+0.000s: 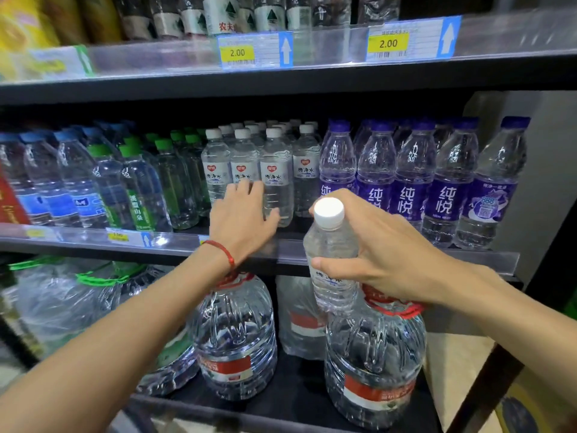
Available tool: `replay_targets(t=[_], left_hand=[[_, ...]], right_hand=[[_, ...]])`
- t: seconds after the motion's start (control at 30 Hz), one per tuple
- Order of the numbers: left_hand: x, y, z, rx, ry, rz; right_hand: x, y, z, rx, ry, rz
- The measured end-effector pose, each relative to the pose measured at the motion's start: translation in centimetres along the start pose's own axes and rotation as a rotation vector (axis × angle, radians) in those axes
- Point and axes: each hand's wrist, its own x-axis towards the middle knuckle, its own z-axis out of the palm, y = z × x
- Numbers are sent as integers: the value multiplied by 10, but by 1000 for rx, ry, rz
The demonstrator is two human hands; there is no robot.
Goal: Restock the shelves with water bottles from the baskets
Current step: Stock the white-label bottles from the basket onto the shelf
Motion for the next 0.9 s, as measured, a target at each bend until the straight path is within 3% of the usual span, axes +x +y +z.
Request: replay_targets(t=[0.2,0.4,0.57,0.9], left_hand=[[-34,-21,-65,271,-193,94],[-45,-19,-96,148,-425,60],[-50,-19,-101,191,-536,187],[-59,-19,-98,130,-588,187]], right_hand=[[27,-26,-15,-44,181,-104],[53,-32,-24,-24,236,-126],[72,-22,-25,47,340,-170],[126,10,-10,-367,159,-131]])
